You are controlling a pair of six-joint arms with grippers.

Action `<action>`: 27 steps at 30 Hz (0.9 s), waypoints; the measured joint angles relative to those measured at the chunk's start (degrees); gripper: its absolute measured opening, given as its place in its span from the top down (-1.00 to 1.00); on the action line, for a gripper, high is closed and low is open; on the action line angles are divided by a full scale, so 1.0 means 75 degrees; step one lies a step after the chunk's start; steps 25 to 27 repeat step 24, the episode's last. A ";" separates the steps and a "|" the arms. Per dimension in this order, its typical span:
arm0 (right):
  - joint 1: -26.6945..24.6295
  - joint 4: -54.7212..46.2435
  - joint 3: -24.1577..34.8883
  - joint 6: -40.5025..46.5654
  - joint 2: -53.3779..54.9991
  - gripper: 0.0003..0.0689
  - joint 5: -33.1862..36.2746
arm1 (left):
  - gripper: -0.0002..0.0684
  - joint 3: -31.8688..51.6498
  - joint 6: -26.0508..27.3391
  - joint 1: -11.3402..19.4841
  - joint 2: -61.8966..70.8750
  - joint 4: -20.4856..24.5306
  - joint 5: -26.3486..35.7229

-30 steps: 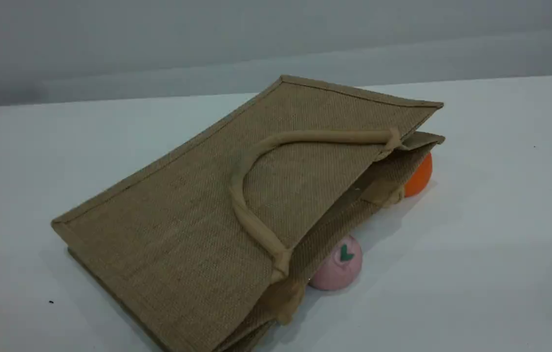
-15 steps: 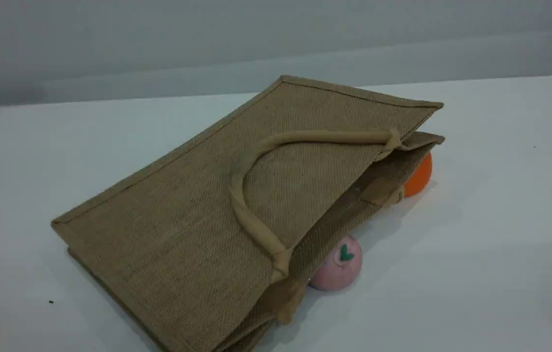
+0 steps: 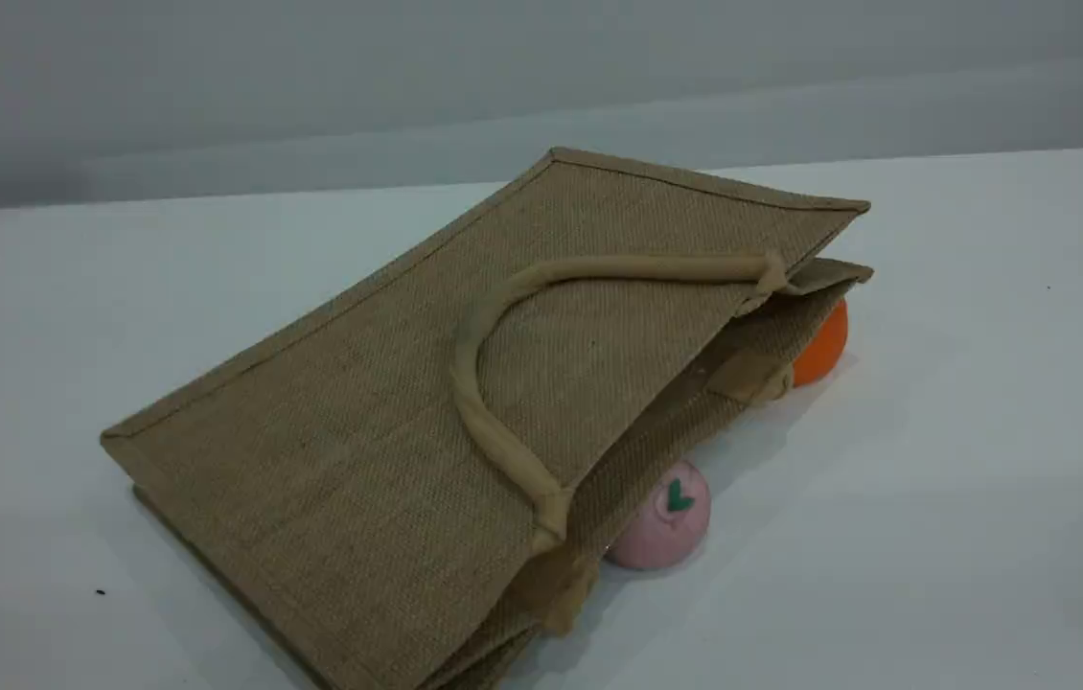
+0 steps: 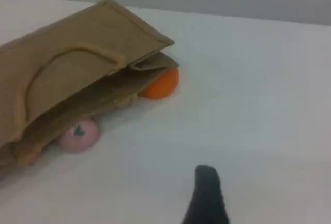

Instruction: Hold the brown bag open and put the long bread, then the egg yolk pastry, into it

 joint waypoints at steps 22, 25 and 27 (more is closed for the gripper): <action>-0.0014 0.0000 0.0006 0.0005 0.0000 -0.39 0.0000 | -0.37 0.0000 0.0000 -0.0063 0.0000 0.0026 0.0000; -0.0014 0.0000 0.0006 -0.0003 0.0000 -0.39 0.0000 | -0.37 0.0000 0.0000 -0.0063 0.0000 0.0026 0.0000; -0.0014 0.0000 0.0006 -0.0003 0.0000 -0.39 0.0000 | -0.37 0.0000 0.0000 -0.0063 0.0000 0.0026 0.0000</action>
